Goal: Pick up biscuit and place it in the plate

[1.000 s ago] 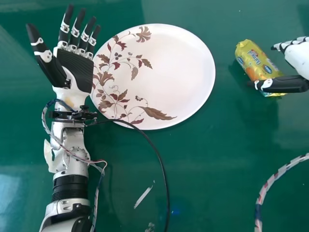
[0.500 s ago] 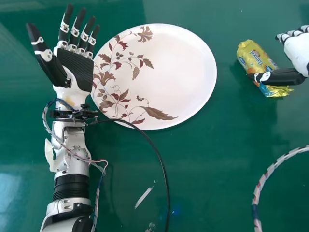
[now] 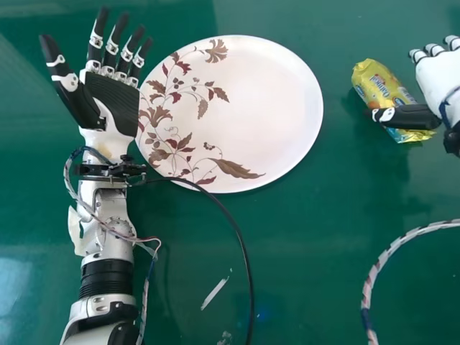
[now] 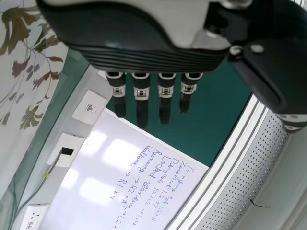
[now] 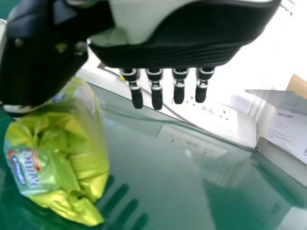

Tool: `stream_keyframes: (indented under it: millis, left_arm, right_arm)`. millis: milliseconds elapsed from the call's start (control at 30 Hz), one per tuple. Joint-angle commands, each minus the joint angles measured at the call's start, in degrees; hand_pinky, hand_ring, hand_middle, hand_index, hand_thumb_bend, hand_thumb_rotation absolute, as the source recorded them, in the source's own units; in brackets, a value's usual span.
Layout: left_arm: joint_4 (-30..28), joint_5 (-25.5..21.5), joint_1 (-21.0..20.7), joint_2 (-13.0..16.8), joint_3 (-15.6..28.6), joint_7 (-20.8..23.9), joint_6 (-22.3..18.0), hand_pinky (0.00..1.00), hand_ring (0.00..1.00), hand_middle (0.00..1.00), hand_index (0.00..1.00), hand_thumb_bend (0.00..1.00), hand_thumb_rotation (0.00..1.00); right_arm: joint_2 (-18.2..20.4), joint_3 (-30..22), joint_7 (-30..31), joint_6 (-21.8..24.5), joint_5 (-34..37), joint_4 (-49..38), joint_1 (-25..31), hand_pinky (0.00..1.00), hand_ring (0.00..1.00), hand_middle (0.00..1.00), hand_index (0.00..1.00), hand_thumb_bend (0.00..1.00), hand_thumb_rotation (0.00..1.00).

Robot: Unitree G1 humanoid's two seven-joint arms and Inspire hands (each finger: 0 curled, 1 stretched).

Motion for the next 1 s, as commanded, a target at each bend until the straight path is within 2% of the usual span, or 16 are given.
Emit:
stream_keyframes:
  millis: [0, 267, 400, 667, 800, 967]
  left_arm:
    - [4.8, -1.0, 4.7, -4.4, -0.7, 0.1, -0.2, 0.92, 0.89, 0.93, 0.99, 1.00, 0.66]
    - [4.5, -0.3, 5.0, -4.4, -0.9, 1.1, -0.6, 0.89, 0.88, 0.93, 0.98, 1.00, 0.56]
    - [4.5, -0.9, 5.0, -4.5, -0.8, 1.1, -0.1, 0.87, 0.87, 0.92, 0.99, 1.00, 0.54]
    - [3.7, -2.3, 5.3, -4.9, -0.5, 0.9, 0.9, 0.82, 0.85, 0.92, 0.98, 1.00, 0.53]
    - [3.7, -2.3, 5.2, -5.0, -0.4, 1.2, 0.7, 0.85, 0.87, 0.92, 0.99, 1.00, 0.51]
    - [3.5, -3.3, 5.1, -5.4, -0.1, 1.5, 1.1, 0.83, 0.86, 0.92, 0.99, 1.00, 0.51]
  right_arm:
    - [1.5, 1.1, -1.2, 0.7, -1.1, 1.2, 1.4, 1.00, 1.00, 1.00, 1.00, 1.00, 0.62]
    - [3.4, 2.5, -6.3, 0.4, -1.9, 4.1, 2.0, 1.00, 1.00, 1.00, 1.00, 1.00, 0.62]
    - [3.5, 3.4, -6.7, 0.1, -1.4, 5.3, 2.0, 1.00, 1.00, 1.00, 1.00, 1.00, 0.60]
    - [3.3, 3.8, -9.3, -0.8, -0.2, 5.6, 3.0, 1.00, 1.00, 1.00, 1.00, 1.00, 0.57]
    - [3.5, 3.7, -9.1, -0.6, 1.4, 5.7, 3.2, 1.00, 1.00, 1.00, 1.00, 1.00, 0.57]
    - [3.0, 3.8, -9.9, -1.2, 2.4, 5.7, 3.3, 1.00, 1.00, 1.00, 1.00, 1.00, 0.55]
